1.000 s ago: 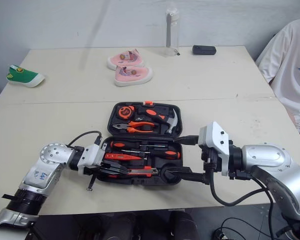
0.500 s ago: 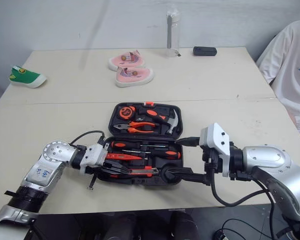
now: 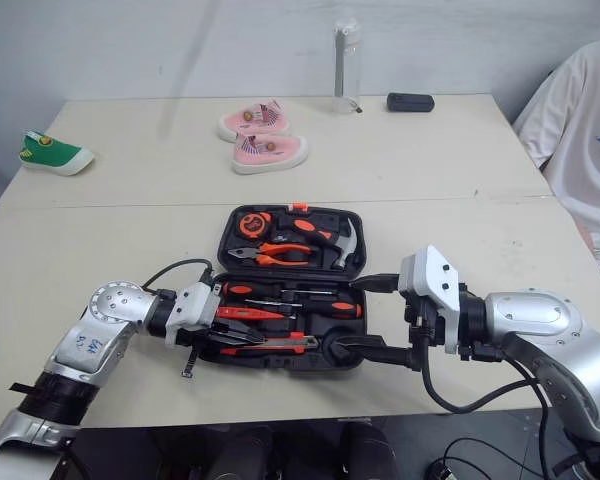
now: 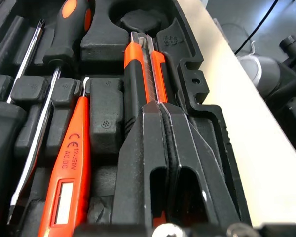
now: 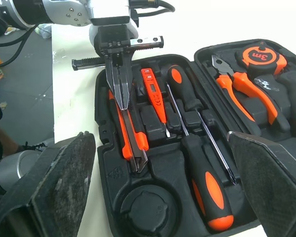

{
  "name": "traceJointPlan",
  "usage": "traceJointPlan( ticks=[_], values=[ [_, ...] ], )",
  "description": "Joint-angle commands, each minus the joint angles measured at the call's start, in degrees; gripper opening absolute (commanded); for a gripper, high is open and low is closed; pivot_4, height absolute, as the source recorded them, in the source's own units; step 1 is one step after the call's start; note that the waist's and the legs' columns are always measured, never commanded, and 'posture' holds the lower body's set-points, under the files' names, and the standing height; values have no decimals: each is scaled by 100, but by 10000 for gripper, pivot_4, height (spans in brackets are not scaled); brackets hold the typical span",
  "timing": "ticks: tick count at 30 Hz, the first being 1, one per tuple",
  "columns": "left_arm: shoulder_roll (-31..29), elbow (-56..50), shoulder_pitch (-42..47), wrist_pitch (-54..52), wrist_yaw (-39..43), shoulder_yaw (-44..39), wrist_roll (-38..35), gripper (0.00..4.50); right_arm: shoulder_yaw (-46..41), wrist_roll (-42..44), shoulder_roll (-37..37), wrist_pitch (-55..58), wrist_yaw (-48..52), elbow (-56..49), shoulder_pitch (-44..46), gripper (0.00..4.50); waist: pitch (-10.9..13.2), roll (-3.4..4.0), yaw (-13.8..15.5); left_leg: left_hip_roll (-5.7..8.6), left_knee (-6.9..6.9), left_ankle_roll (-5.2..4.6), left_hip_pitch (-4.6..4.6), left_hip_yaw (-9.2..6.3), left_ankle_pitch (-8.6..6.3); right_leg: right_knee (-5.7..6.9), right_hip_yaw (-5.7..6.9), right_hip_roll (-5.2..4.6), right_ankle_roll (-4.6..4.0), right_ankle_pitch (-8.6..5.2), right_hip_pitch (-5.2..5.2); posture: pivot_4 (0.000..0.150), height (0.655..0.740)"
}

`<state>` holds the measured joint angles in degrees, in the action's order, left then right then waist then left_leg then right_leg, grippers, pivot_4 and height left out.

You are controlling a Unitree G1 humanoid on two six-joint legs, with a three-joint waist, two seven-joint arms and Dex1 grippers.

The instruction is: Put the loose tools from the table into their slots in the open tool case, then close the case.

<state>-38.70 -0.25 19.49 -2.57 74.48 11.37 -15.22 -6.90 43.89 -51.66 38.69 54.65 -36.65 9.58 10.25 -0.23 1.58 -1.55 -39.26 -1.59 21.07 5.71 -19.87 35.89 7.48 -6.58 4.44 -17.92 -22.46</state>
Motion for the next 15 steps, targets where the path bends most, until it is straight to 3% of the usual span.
traceJointPlan(
  ticks=[1,9,14,15],
  values=[
    [-102,380,-153,303,-118,474,785,209,-60,19,-41,-100,60,-172,-44,45000,-3,2,-1,1,0,-1,0,-1,0,-1,0,-1,0,0,1,1500,7316],
    [-81,668,7,376,-89,595,760,209,-131,62,-36,-31,-43,-273,-199,45000,-22,21,-3,2,0,-2,-10,-5,1,-4,2,-4,1,0,9,1500,7316],
    [-70,24,22,-646,-28,1,-372,209,-477,-17,-61,-77,-199,-211,-486,45000,-22,19,-21,0,1,-2,-10,-8,2,-6,1,-4,0,0,9,1500,7316],
    [-162,-247,6,-1171,-111,-308,-828,2514,-779,47,-75,-35,-265,-170,-598,45000,-21,18,-24,-2,1,-1,1,-10,2,2,2,-2,0,0,2,1500,7316]
  ],
)
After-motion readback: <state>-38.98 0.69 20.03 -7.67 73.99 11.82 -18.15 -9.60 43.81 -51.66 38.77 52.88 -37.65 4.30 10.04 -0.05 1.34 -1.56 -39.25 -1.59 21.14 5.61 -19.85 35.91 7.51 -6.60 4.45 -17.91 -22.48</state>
